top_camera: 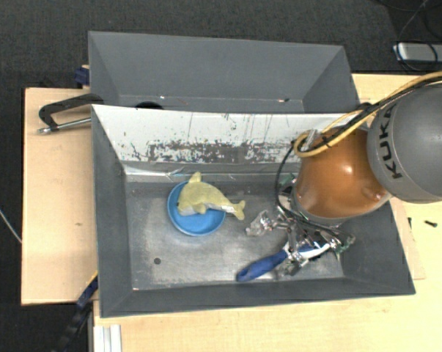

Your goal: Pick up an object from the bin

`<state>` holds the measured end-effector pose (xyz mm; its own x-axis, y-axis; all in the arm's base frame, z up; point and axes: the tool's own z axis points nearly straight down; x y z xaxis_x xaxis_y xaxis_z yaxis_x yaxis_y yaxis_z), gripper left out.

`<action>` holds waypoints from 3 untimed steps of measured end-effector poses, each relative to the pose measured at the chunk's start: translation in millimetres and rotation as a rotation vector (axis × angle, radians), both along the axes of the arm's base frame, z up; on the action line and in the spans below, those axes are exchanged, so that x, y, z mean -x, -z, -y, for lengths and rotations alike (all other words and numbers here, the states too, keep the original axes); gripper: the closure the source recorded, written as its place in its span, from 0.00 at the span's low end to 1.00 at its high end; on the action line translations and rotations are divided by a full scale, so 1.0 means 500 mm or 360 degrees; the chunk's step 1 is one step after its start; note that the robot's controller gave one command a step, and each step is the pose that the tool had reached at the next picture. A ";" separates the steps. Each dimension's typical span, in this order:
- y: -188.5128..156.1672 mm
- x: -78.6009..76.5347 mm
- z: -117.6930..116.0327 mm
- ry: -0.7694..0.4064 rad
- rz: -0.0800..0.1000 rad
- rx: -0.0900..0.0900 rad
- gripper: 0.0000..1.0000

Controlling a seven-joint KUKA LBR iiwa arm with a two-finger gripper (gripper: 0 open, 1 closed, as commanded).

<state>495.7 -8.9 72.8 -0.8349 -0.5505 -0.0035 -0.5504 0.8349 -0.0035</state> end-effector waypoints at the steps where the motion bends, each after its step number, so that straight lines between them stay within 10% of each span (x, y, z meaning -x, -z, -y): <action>1: -0.005 -0.001 0.001 -0.0001 -0.0003 0.0002 1.00; 3: -0.174 -0.007 -0.003 0.0002 0.0006 -0.0004 1.00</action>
Offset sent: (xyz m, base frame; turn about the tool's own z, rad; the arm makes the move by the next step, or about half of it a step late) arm 0.0000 0.0000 0.0000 0.0000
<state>499.3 -7.2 159.8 -0.8354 -0.5496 -0.0080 -0.5496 0.8354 -0.0033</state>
